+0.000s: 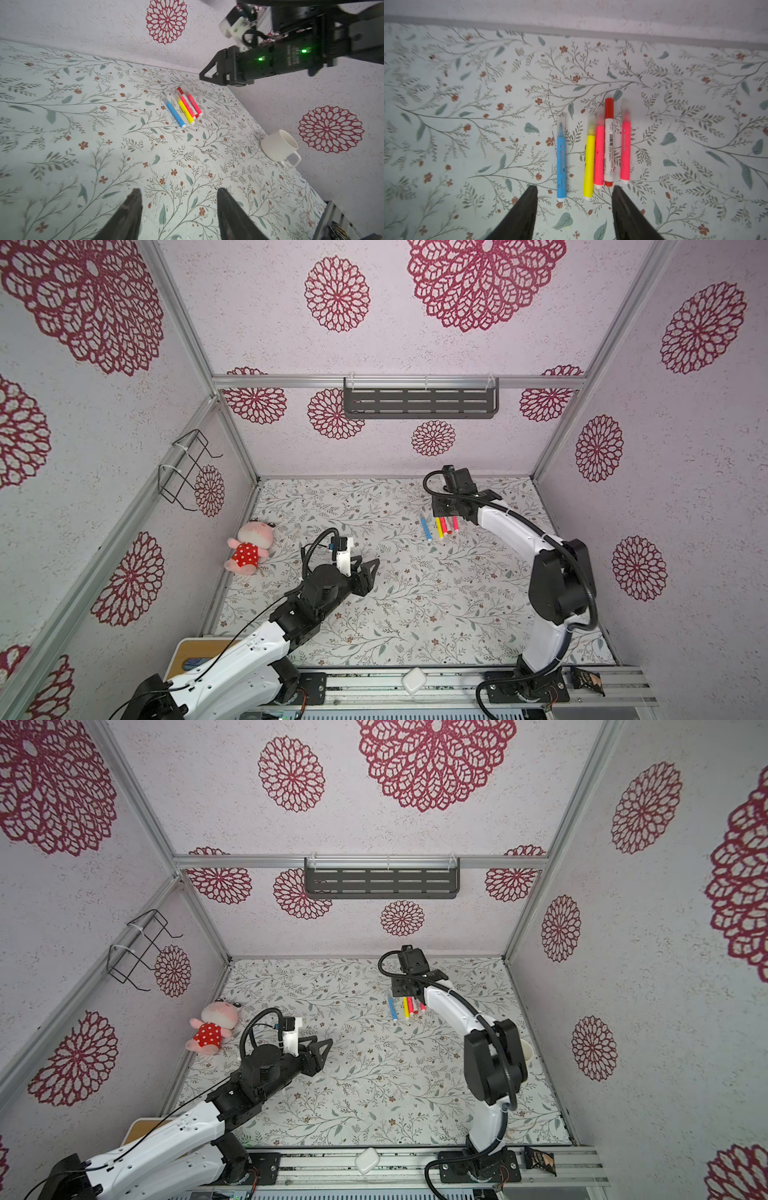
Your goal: Insert the pens into the pen caps
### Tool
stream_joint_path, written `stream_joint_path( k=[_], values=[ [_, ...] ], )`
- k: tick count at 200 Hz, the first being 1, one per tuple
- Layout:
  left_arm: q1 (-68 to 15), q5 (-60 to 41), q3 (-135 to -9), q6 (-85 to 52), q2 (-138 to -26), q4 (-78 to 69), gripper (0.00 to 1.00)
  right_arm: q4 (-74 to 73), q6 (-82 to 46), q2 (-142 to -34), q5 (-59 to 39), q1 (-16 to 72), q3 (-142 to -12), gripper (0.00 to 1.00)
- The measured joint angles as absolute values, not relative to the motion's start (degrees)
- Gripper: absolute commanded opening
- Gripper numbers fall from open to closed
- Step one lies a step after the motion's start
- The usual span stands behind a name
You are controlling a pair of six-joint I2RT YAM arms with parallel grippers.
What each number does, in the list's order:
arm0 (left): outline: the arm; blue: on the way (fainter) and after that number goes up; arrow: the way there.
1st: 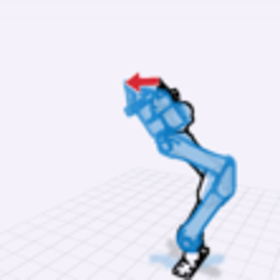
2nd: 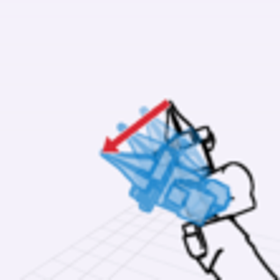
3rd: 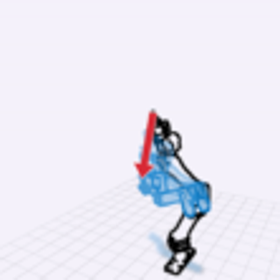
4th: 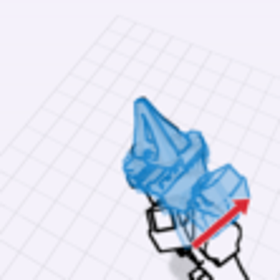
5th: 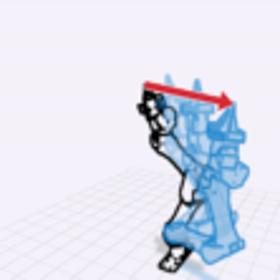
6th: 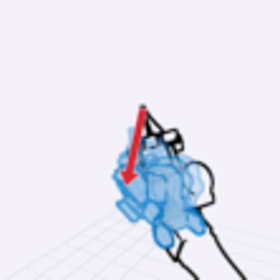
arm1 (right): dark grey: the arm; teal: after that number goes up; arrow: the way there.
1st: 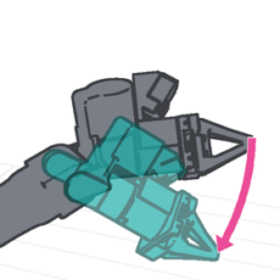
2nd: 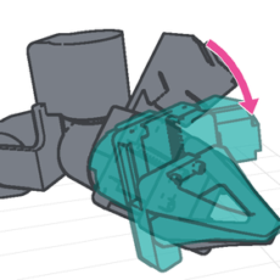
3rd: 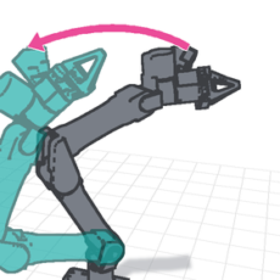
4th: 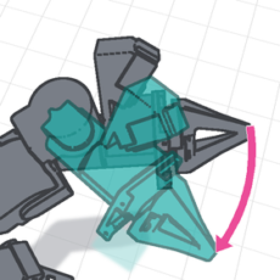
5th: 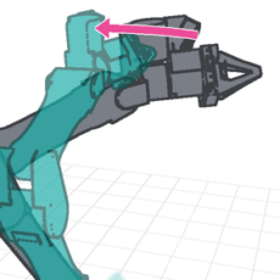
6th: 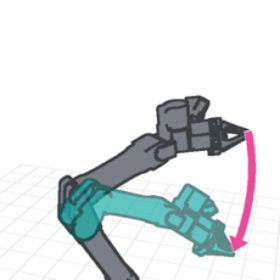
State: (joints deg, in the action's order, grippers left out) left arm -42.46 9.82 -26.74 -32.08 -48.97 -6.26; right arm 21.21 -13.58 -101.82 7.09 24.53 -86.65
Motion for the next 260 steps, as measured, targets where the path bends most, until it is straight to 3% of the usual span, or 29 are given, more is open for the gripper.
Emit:
stream_joint_path(
  k=[89, 183, 185, 190, 193, 224, 260],
  values=[
    [-42.46, 30.30, -27.24, -27.53, -32.69, 1.52, 0.69, 10.20, -13.63, -78.94, 9.85, 24.58, -66.02, 0.67],
    [-42.46, 52.38, -27.24, -22.28, -34.28, 6.07, 0.71, 1.28, -13.52, -49.65, 25.63, 24.64, -39.09, 0.73],
    [-42.44, 52.77, -27.24, -22.28, -34.41, 6.09, 0.72, 1.21, -13.52, -49.19, 25.89, 24.64, -38.72, 0.73],
    [-42.46, 53.74, -27.24, -22.13, -34.65, 6.13, 0.94, 1.13, -13.50, -48.05, 26.76, 24.64, -37.85, 0.73],
    [-42.44, 54.22, -27.24, -22.11, -34.83, 6.15, 0.99, 1.13, -13.50, -47.48, 27.18, 24.64, -37.36, 0.73],
    [-42.46, 59.42, -27.20, -21.37, -36.23, 6.31, 0.98, 0.49, -13.30, -40.91, 32.51, 24.64, -30.79, 0.74],
    [-42.46, 65.32, -27.20, -22.15, -37.78, 8.43, 0.98, 0.84, -13.17, -32.75, 37.87, 24.64, -21.37, 0.95]
  ],
)
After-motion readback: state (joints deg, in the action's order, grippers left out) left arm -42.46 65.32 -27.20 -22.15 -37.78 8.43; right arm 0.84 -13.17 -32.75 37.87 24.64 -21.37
